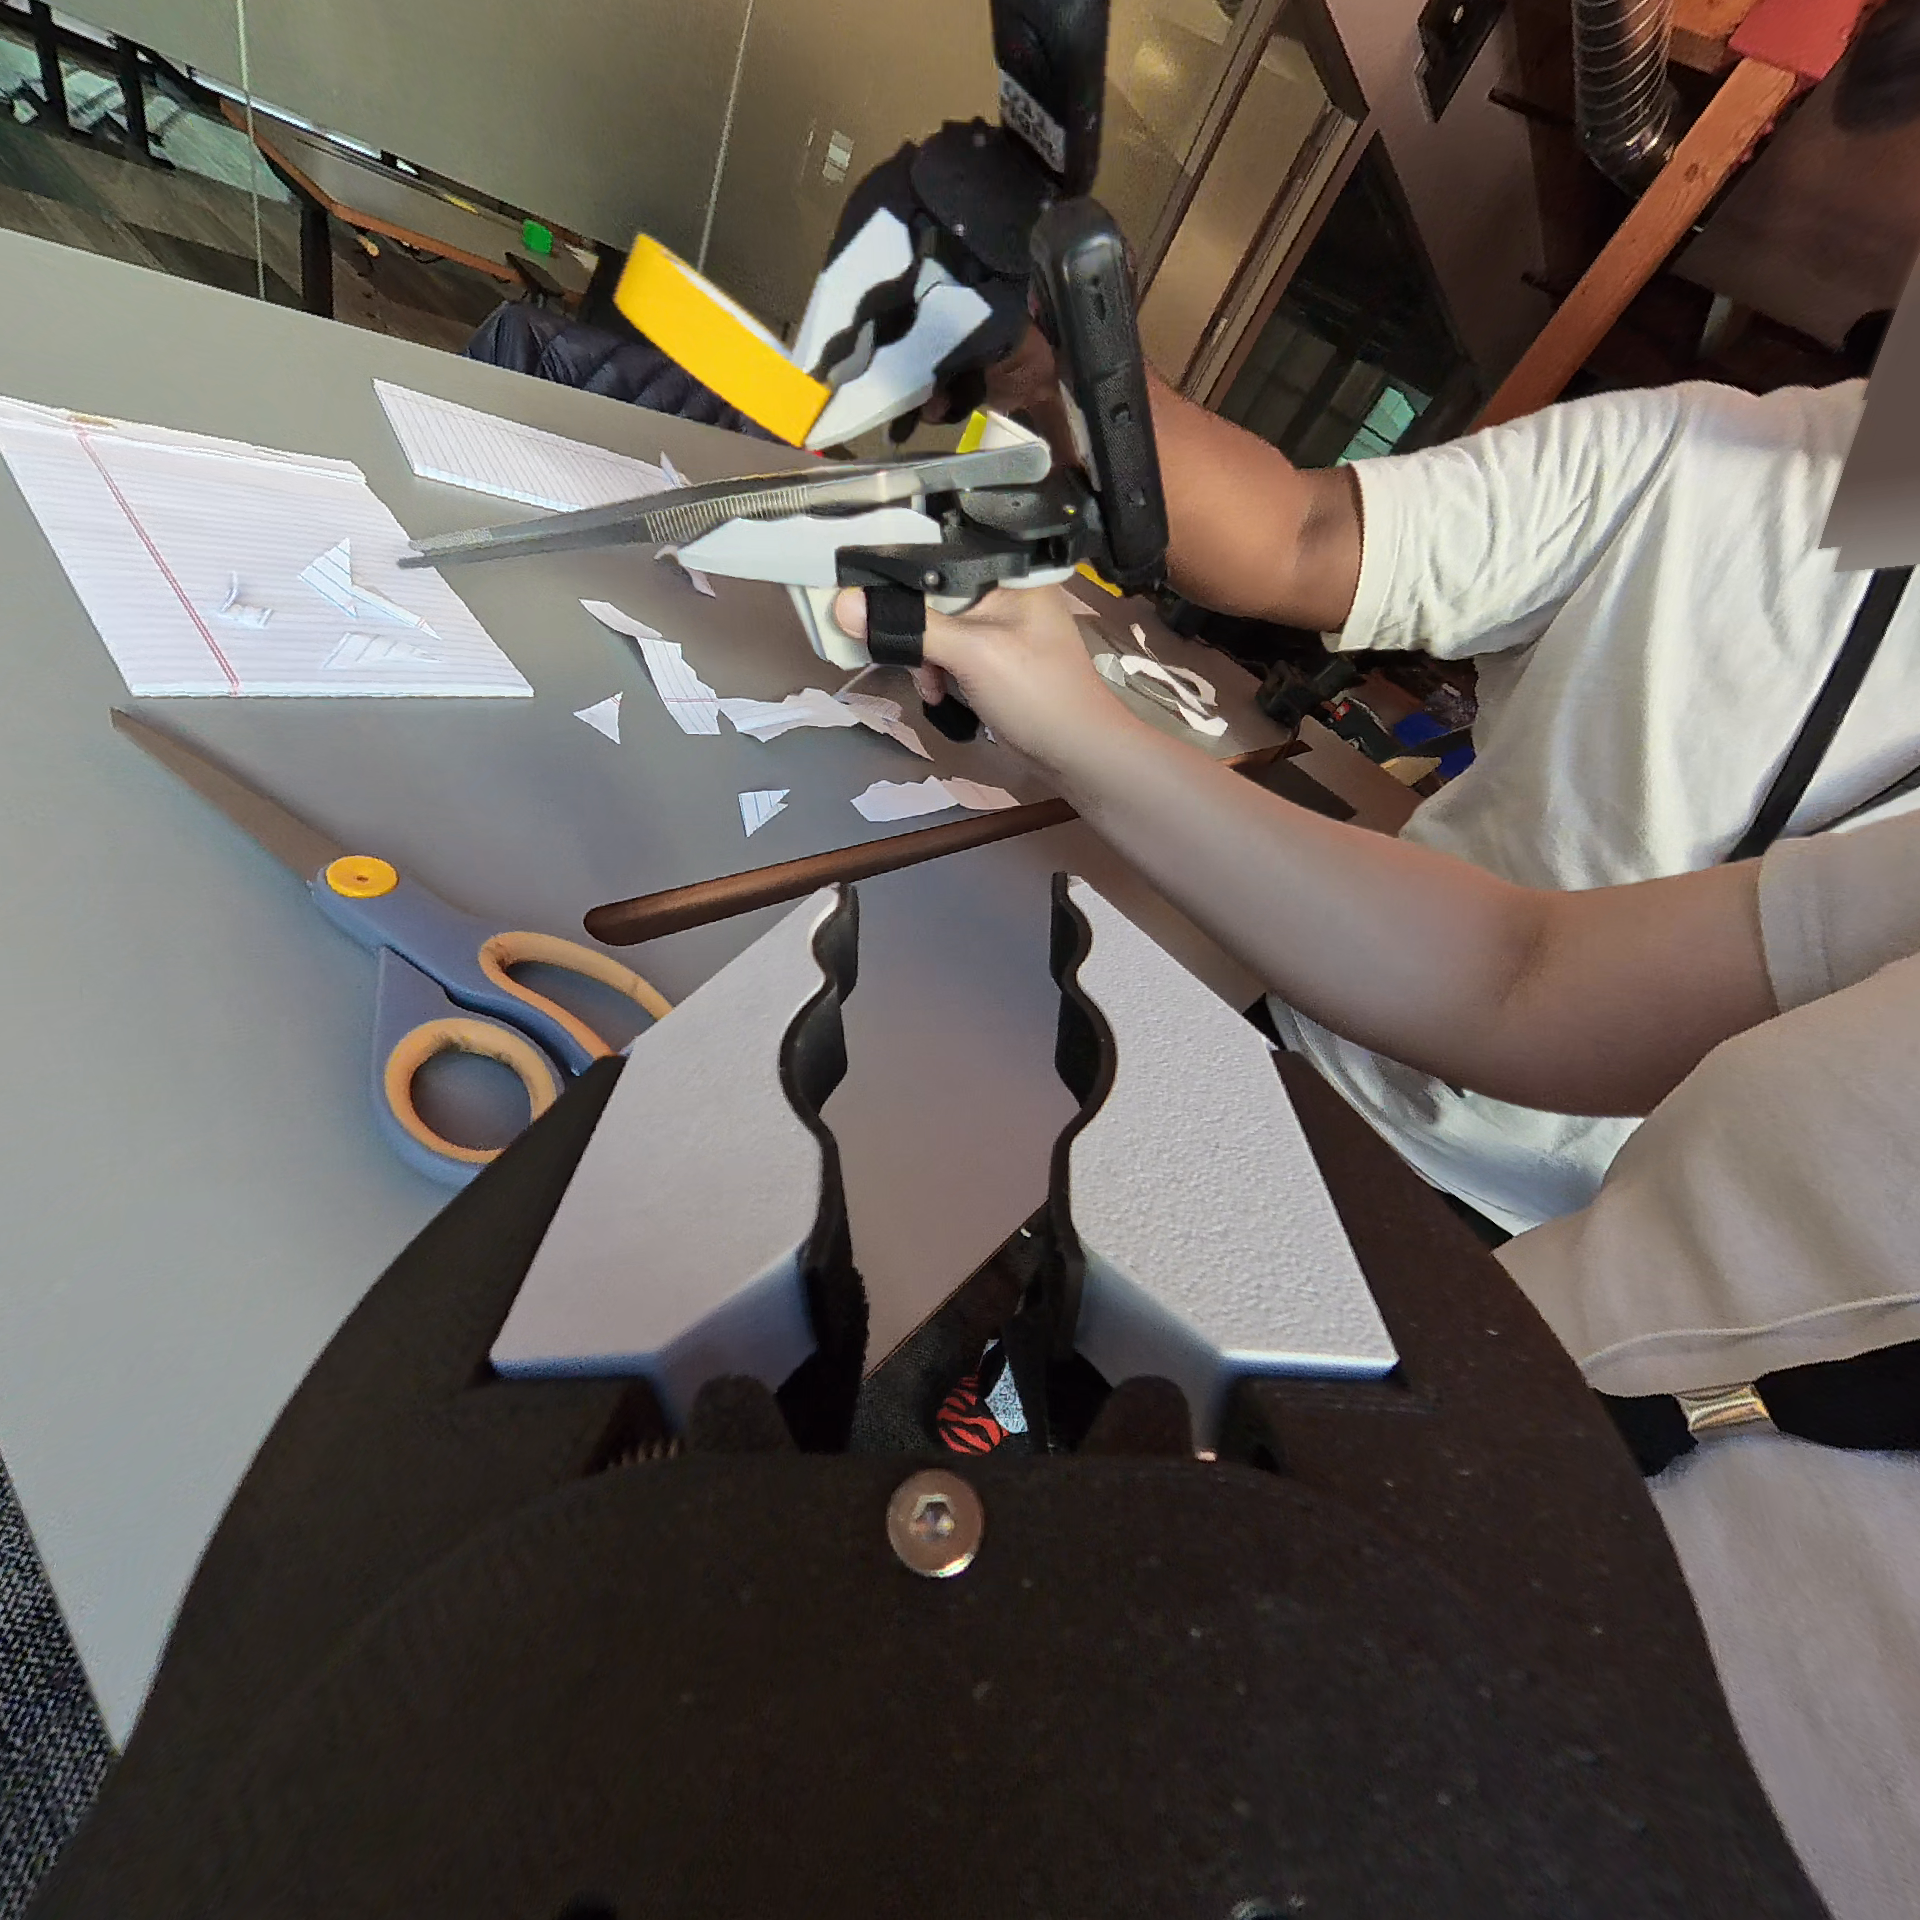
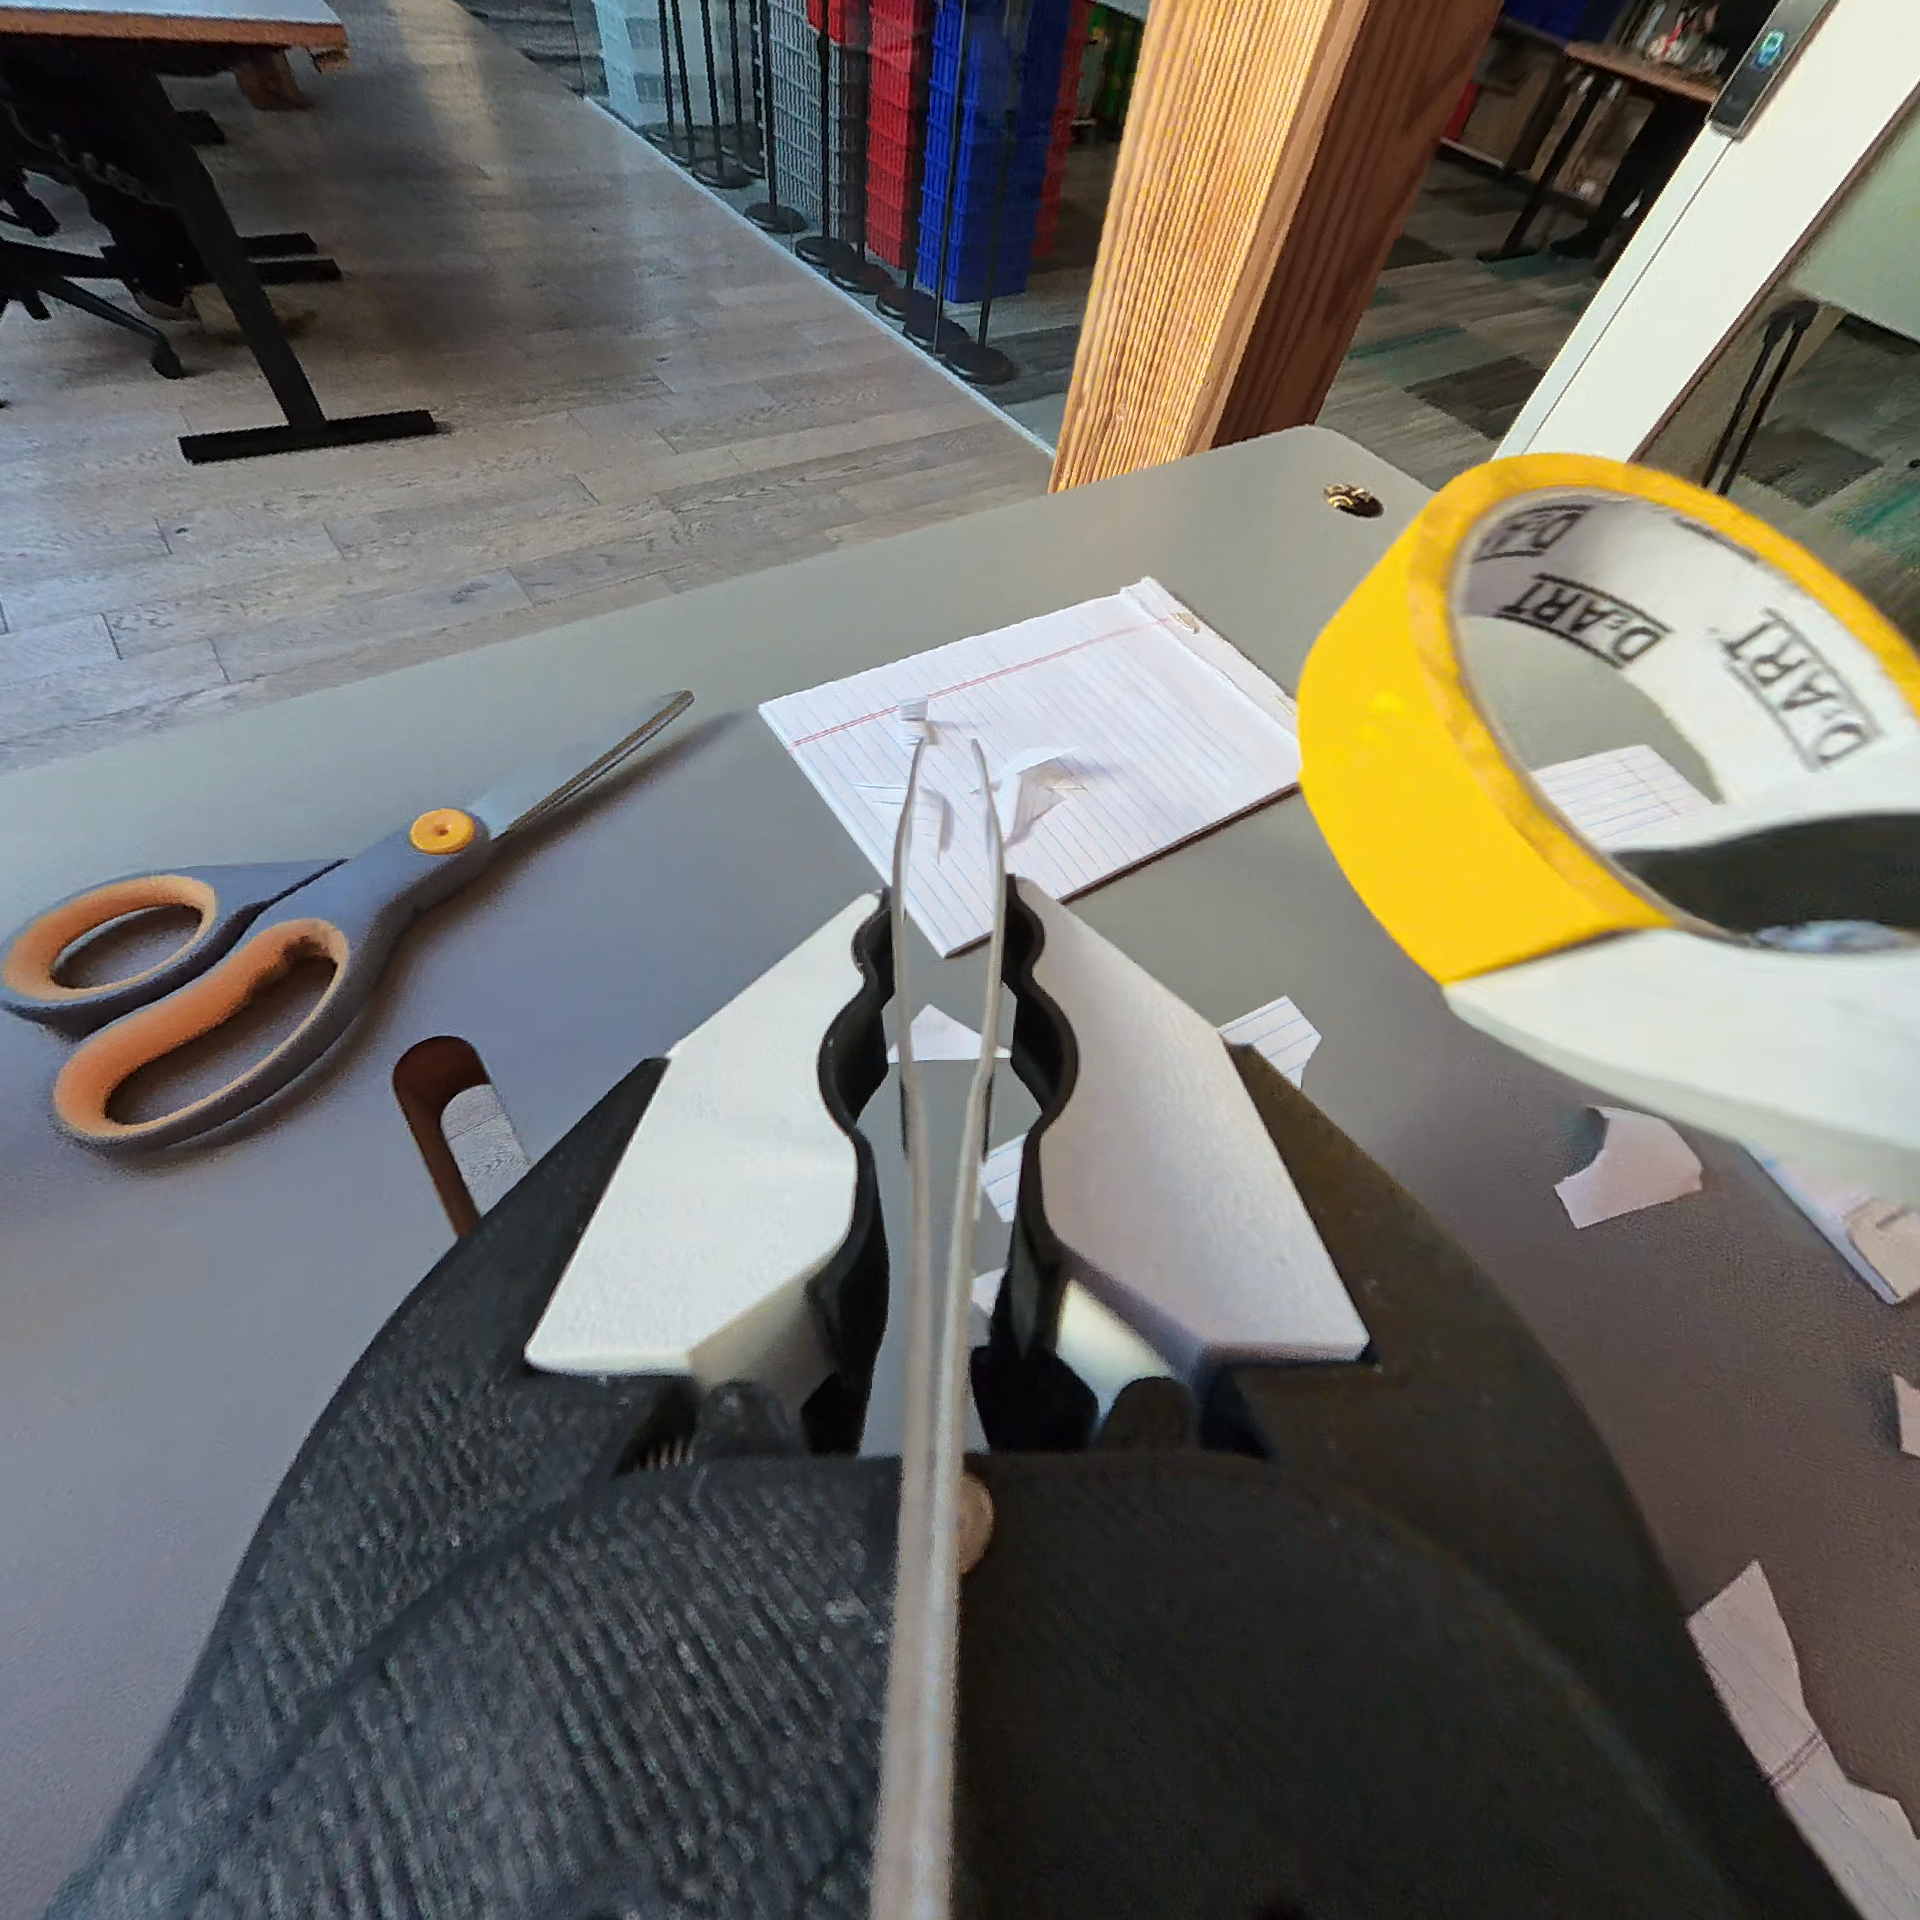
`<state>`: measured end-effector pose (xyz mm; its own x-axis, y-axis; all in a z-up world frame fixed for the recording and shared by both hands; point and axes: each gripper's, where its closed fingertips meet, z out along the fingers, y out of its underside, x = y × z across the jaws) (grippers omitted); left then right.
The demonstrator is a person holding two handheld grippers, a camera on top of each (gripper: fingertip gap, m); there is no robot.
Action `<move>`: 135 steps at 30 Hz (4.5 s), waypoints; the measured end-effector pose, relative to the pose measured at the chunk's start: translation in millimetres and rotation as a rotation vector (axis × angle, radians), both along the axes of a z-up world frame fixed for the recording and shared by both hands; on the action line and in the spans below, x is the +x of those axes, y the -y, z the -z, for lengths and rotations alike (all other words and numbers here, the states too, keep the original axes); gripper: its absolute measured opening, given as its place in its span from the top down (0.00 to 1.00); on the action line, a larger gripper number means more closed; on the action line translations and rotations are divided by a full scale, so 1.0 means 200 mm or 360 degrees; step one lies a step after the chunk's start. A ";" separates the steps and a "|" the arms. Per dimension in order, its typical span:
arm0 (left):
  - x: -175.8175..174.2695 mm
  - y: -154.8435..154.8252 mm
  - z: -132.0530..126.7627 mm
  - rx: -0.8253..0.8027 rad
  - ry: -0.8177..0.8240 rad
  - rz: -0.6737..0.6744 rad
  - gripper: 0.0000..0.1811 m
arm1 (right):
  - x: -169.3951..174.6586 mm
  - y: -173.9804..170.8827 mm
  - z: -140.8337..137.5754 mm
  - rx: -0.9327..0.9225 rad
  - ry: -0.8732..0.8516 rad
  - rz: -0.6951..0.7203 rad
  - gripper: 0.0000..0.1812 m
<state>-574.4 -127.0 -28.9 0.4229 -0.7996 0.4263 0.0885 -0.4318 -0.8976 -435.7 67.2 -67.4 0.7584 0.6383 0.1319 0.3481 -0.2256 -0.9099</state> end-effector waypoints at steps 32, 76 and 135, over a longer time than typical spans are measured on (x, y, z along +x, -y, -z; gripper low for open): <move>0.02 0.01 -0.01 0.0001 0.0005 0.0032 0.80 | 0.21 0.41 0.13 -0.0080 0.0044 0.0089 0.90; 0.06 0.02 -0.01 0.0005 -0.0011 0.0074 0.80 | 0.39 0.51 0.08 -0.0063 -0.0032 0.0246 0.90; 0.10 0.06 0.01 -0.0053 0.0014 0.0099 0.80 | 0.33 0.37 0.28 -0.0373 -0.0225 0.0128 0.98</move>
<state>-553.8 -140.0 -31.8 0.3691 -0.8094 0.4567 0.0685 -0.4664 -0.8819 -370.2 -6.2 -124.3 0.8081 0.5760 -0.1230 0.1938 -0.4573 -0.8679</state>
